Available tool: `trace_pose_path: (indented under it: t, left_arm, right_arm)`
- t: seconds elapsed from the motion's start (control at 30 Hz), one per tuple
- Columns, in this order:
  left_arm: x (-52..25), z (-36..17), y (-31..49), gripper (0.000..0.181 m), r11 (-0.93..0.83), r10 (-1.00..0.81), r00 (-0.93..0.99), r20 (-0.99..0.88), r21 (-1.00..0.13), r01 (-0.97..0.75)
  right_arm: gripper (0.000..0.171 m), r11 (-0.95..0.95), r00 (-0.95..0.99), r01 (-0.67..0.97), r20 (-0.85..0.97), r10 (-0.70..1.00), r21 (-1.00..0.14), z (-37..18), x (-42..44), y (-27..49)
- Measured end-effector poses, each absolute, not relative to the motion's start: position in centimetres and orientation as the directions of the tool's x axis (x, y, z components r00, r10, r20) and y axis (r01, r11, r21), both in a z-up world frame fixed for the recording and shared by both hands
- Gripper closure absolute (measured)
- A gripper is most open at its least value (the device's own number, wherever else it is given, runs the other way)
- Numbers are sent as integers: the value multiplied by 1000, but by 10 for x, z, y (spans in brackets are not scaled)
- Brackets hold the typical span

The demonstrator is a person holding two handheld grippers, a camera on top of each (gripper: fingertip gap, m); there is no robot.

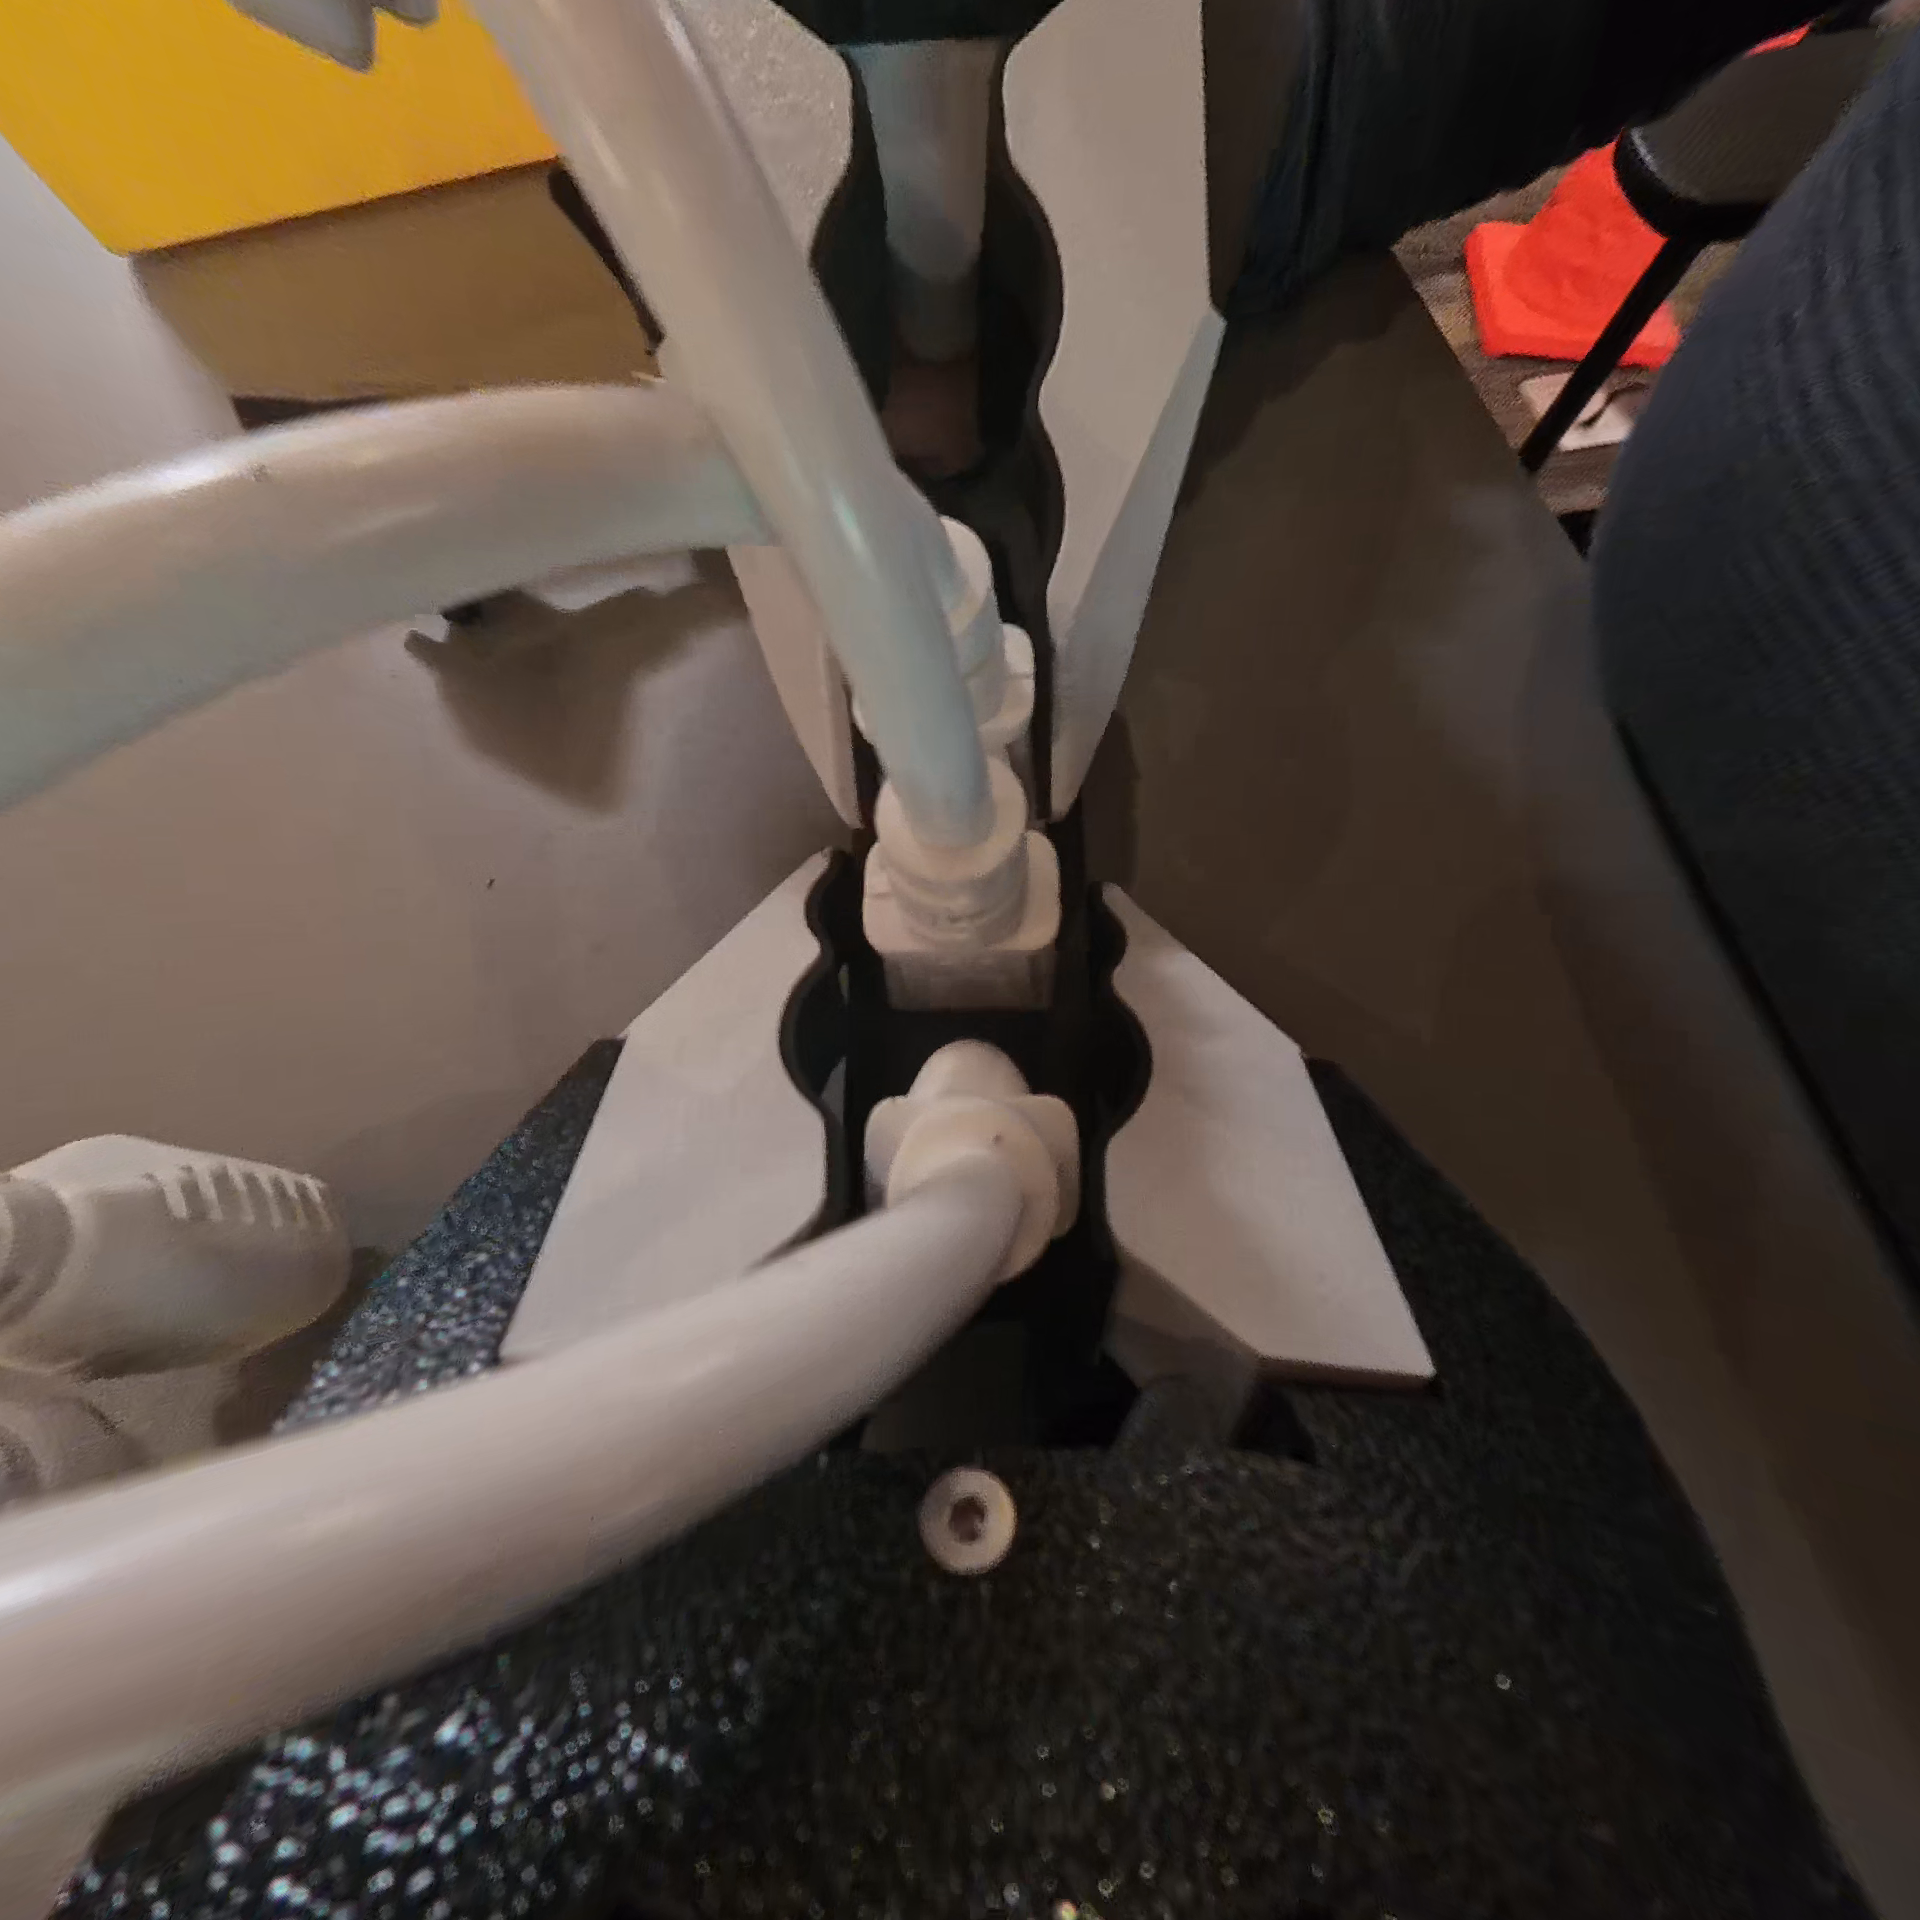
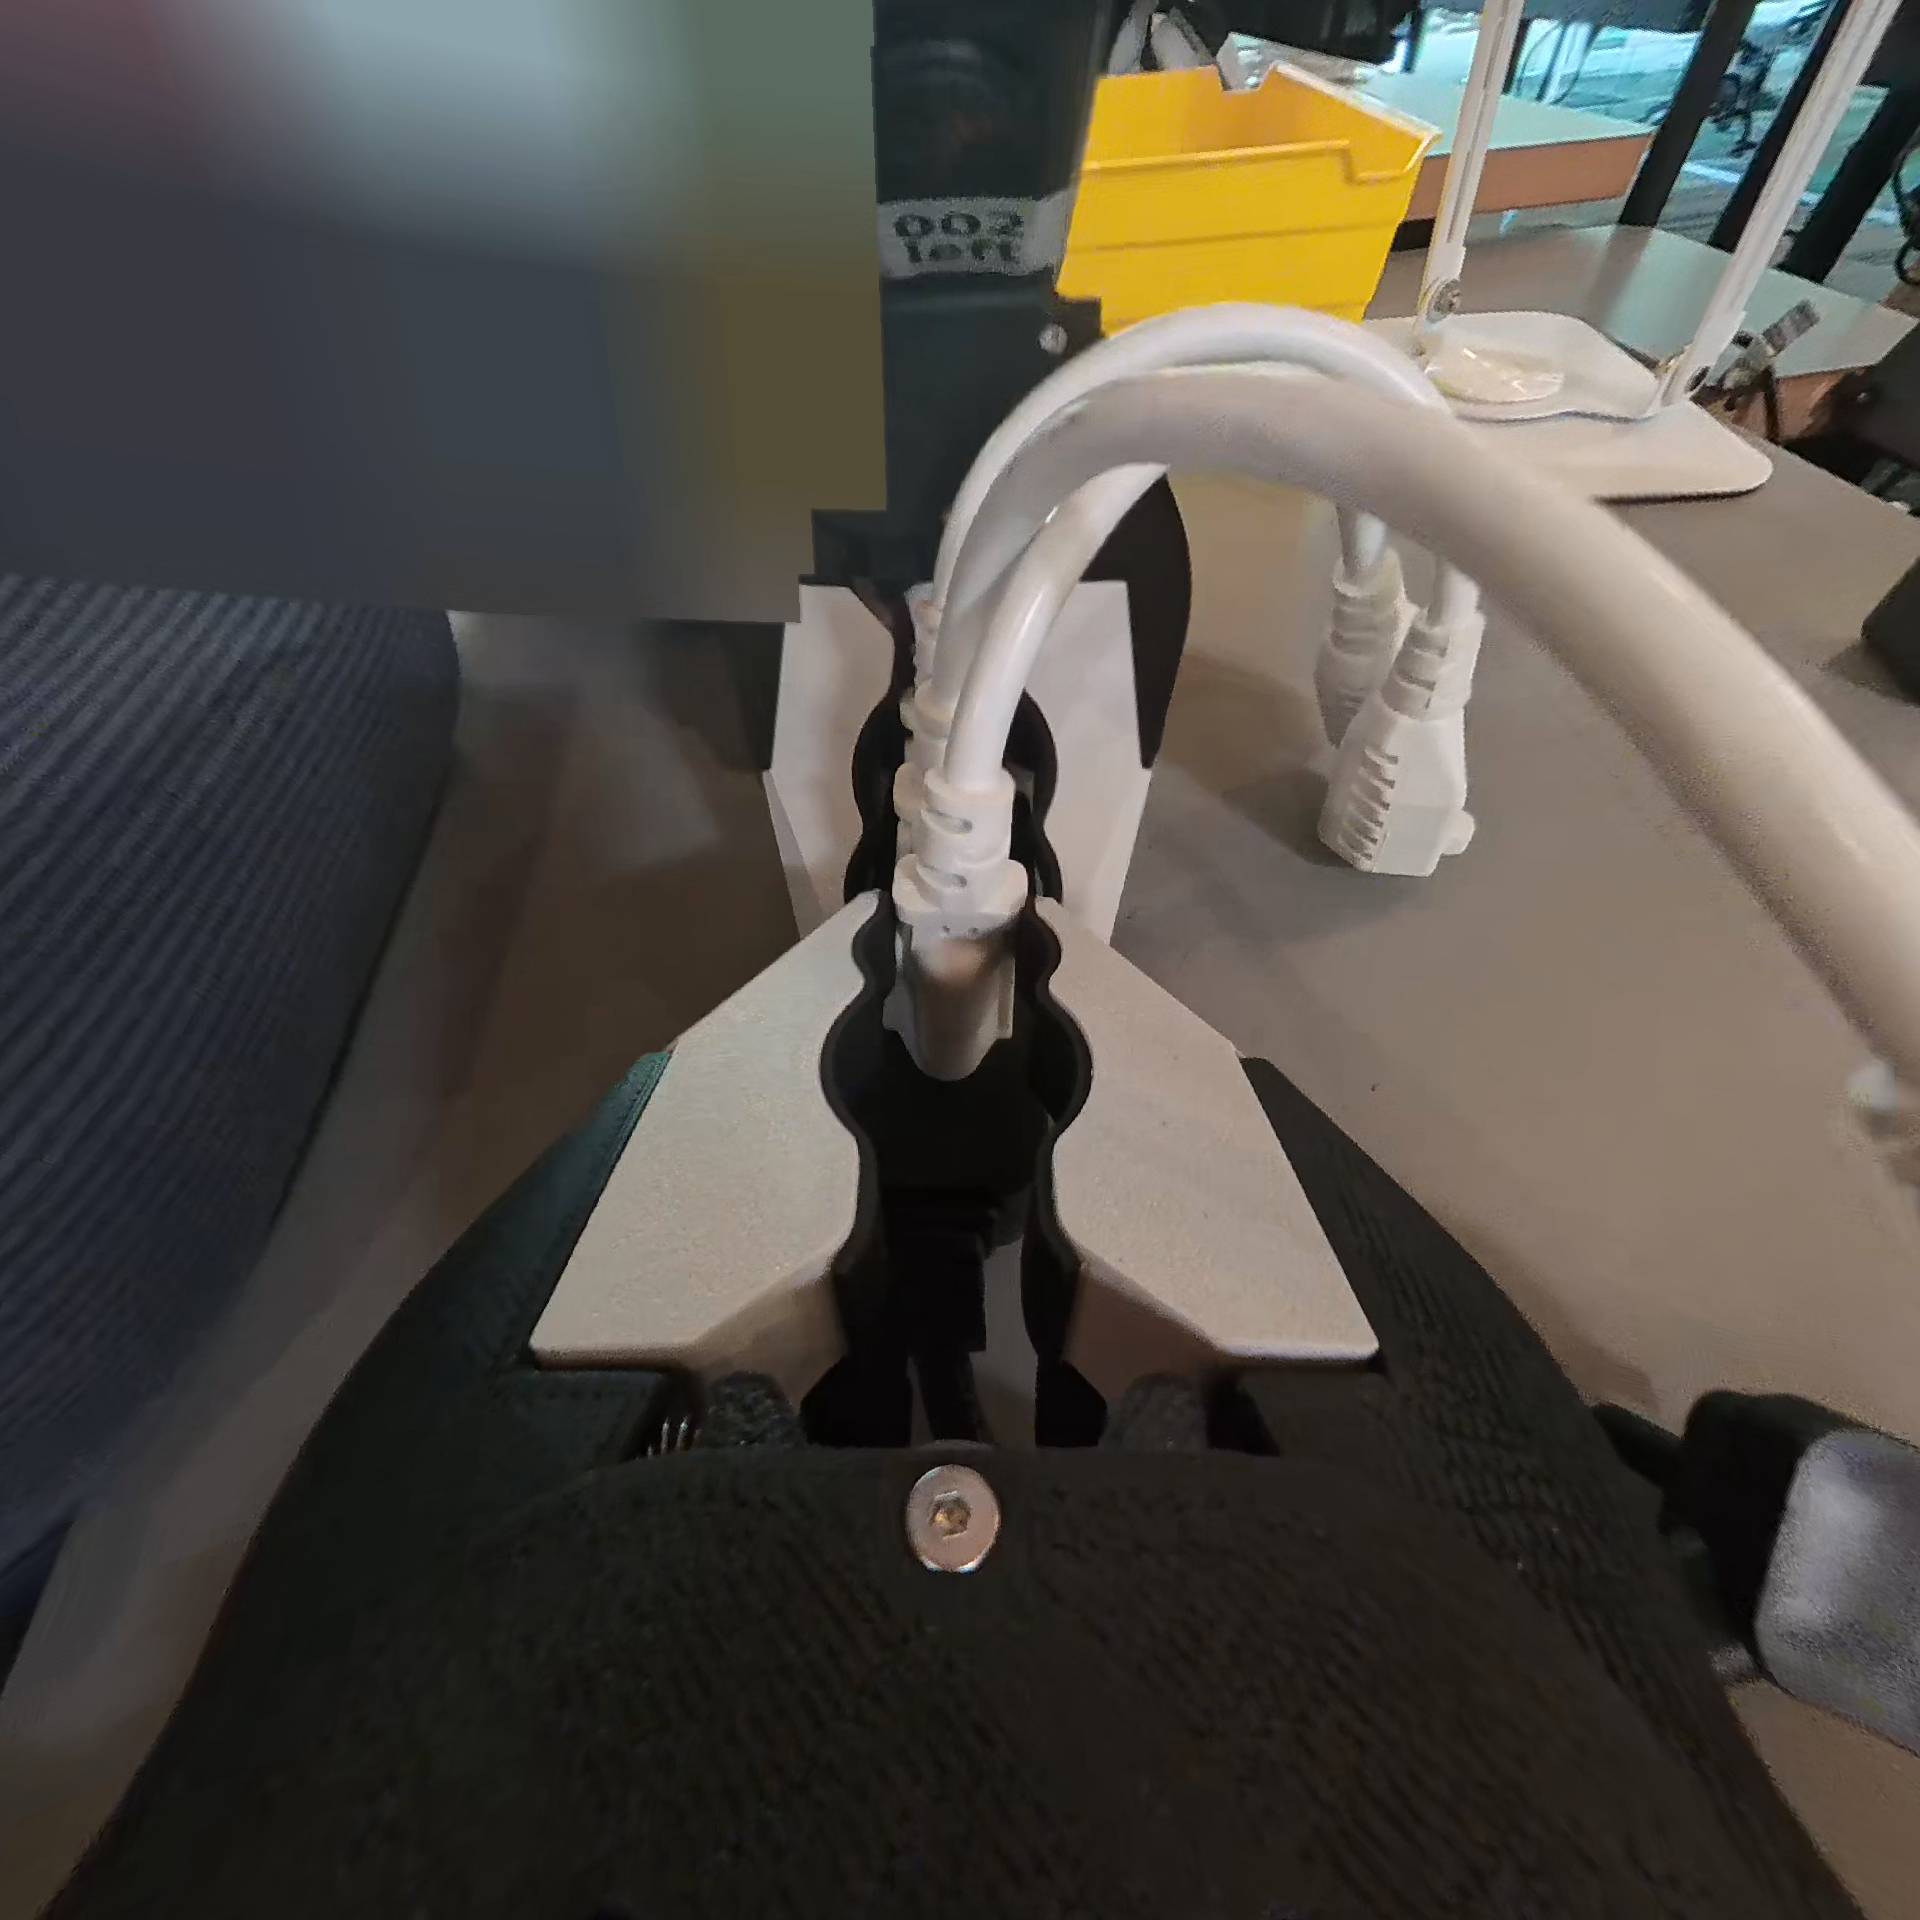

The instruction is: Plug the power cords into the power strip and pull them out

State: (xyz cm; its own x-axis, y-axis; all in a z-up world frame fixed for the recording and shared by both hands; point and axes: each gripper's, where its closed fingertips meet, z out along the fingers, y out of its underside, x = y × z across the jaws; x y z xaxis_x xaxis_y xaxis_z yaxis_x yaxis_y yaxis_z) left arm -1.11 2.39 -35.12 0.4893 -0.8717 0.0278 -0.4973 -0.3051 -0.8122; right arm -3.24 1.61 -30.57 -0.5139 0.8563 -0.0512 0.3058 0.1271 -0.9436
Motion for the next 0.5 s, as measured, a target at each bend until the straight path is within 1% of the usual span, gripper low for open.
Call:
trace_pose_path:
  t: [0.03, 0.4, 0.5]
  left_arm:
    - [-11, -350, 24, 139, -308, -873, 487, 37, -815, -491]
    - [-7, -344, 22, 138, -299, -868, 496, 42, -840, -453]
    - [-9, -350, 20, 138, -302, -869, 494, 24, -817, -492]
  right_arm:
    - [153, 124, -510, 297, -47, 859, -947, -304, -33, 16]
    - [154, 101, -528, 241, -43, 848, -965, -296, -29, 14]
    - [152, 115, -543, 295, -68, 837, -948, -304, -32, 12]
